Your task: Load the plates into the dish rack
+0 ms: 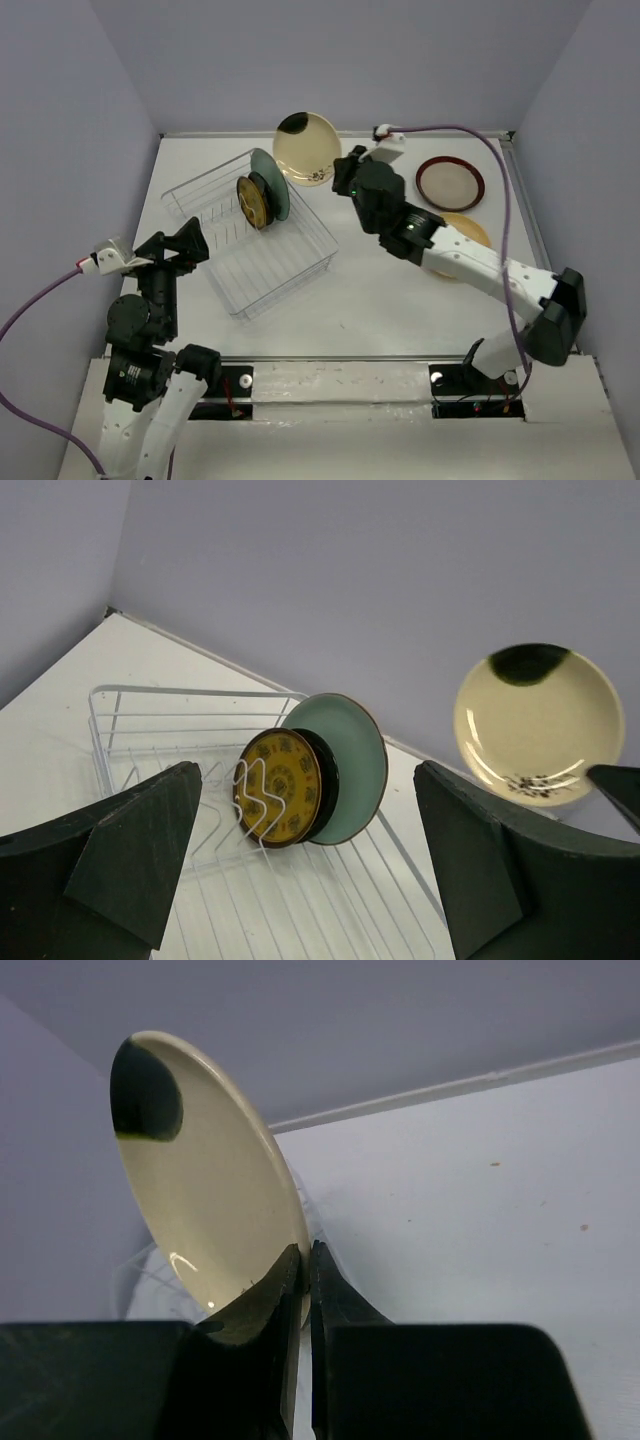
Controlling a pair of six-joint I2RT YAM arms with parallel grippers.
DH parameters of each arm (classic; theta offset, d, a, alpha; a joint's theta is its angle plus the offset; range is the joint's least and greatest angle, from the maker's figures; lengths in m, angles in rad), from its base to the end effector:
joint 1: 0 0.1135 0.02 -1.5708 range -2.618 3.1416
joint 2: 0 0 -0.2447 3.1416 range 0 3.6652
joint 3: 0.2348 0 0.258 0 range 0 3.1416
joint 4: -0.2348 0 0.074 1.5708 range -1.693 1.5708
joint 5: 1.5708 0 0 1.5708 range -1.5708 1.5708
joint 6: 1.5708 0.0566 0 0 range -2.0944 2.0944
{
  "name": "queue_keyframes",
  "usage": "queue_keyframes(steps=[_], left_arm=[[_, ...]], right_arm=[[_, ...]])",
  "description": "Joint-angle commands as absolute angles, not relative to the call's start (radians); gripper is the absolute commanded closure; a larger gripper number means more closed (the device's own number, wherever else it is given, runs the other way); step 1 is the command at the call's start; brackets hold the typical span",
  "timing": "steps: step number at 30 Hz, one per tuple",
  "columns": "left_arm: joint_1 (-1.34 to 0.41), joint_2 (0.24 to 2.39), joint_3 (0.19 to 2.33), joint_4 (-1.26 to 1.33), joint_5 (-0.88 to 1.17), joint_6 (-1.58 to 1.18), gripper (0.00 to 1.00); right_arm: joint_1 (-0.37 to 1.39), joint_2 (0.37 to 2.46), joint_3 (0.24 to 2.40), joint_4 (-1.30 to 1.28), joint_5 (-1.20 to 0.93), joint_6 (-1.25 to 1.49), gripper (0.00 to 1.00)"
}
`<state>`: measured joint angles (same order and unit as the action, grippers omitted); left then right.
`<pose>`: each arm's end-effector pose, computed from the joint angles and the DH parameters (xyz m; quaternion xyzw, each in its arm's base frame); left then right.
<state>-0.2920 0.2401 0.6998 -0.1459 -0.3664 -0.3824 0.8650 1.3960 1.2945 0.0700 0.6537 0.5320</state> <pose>0.1028 -0.0097 0.3760 -0.1733 0.5708 -0.1621 0.7860 0.2545 0.2456 0.3850 0.1076 0.7078 0.2472 0.6530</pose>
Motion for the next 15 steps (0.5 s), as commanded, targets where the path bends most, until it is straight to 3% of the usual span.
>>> queue_keyframes(steps=[1, 7, 15], left_arm=[[-0.284, 0.229, 0.709, -0.106, -0.422, -0.373, 0.01], [-0.291, 0.203, 0.713, -0.115, -0.457, -0.370, 0.01], [-0.307, 0.178, 0.719, -0.127, -0.505, -0.362, 0.01]], right_arm=[[0.982, 1.668, 1.583, 0.003, 0.909, 0.319, 0.93], [1.077, 1.983, 1.952, -0.057, 1.000, 0.160, 0.93], [1.141, 2.285, 2.258, -0.063, 1.112, -0.075, 0.93]])
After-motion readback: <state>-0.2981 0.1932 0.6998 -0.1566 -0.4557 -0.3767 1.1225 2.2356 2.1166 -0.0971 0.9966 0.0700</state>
